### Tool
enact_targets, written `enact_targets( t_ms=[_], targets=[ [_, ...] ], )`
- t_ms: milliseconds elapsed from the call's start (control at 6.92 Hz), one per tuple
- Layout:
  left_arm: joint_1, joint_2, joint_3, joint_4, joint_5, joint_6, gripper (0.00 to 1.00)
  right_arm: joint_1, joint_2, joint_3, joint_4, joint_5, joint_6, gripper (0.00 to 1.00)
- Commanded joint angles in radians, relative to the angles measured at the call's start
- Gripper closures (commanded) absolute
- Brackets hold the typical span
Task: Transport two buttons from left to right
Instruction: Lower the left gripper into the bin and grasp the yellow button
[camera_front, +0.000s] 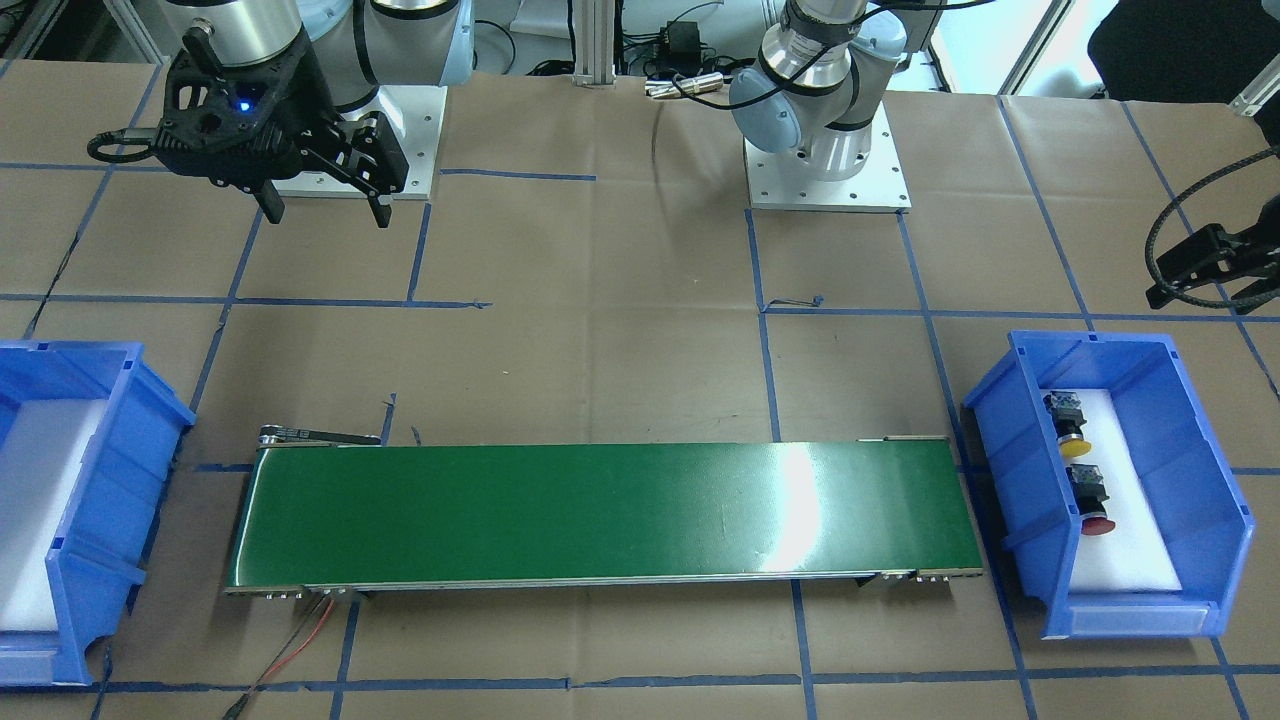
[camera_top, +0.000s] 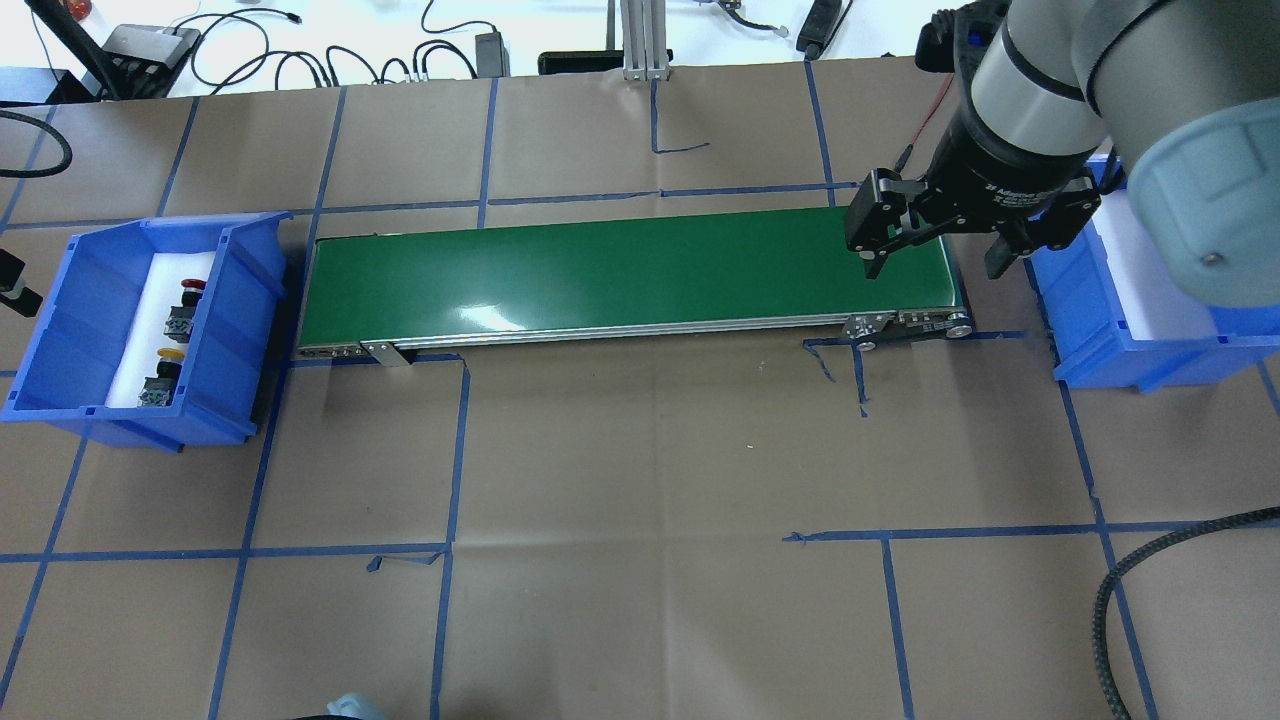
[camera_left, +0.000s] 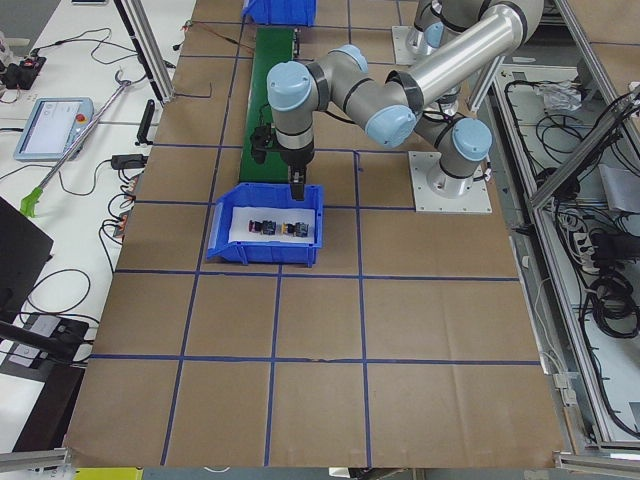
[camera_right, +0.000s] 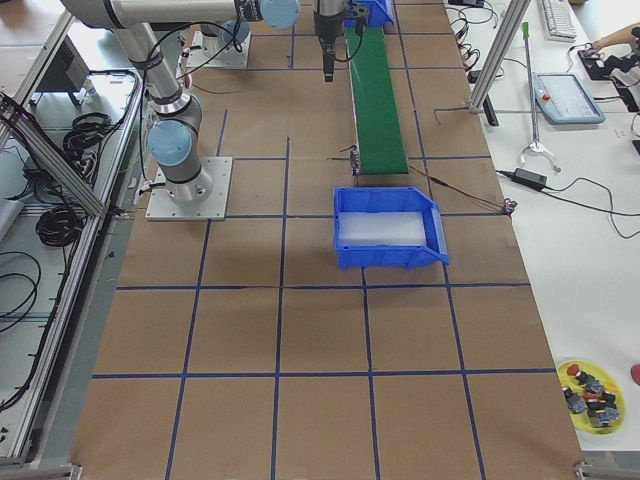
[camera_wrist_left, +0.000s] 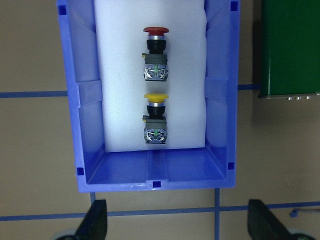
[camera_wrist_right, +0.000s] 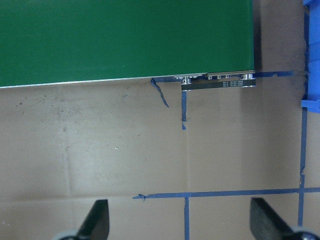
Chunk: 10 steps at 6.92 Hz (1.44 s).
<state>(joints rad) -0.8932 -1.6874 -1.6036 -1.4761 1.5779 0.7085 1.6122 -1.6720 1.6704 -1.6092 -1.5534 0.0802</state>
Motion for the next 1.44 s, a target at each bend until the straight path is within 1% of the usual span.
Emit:
enact_targets(
  t_ms=[0, 289, 867, 1011, 1300],
  targets=[
    [0.002, -0.026, -0.115, 0.17, -0.001, 0.003, 0.01, 0.0, 0.0, 0.0, 0.0, 0.001, 0.001, 0.0],
    [0.0, -0.041, -0.209, 0.313, -0.006, 0.003, 0.01, 0.0, 0.0, 0.0, 0.0, 0.001, 0.001, 0.0],
    [-0.003, -0.162, -0.332, 0.551, -0.013, 0.002, 0.01, 0.0, 0.0, 0.002, 0.0, 0.001, 0.001, 0.0],
    [-0.007, -0.187, -0.338, 0.58, -0.013, 0.002, 0.01, 0.0, 0.0, 0.0, 0.0, 0.001, 0.001, 0.0],
    [-0.018, -0.202, -0.342, 0.583, -0.013, 0.002, 0.01, 0.0, 0.0, 0.0, 0.0, 0.001, 0.001, 0.0]
  ],
)
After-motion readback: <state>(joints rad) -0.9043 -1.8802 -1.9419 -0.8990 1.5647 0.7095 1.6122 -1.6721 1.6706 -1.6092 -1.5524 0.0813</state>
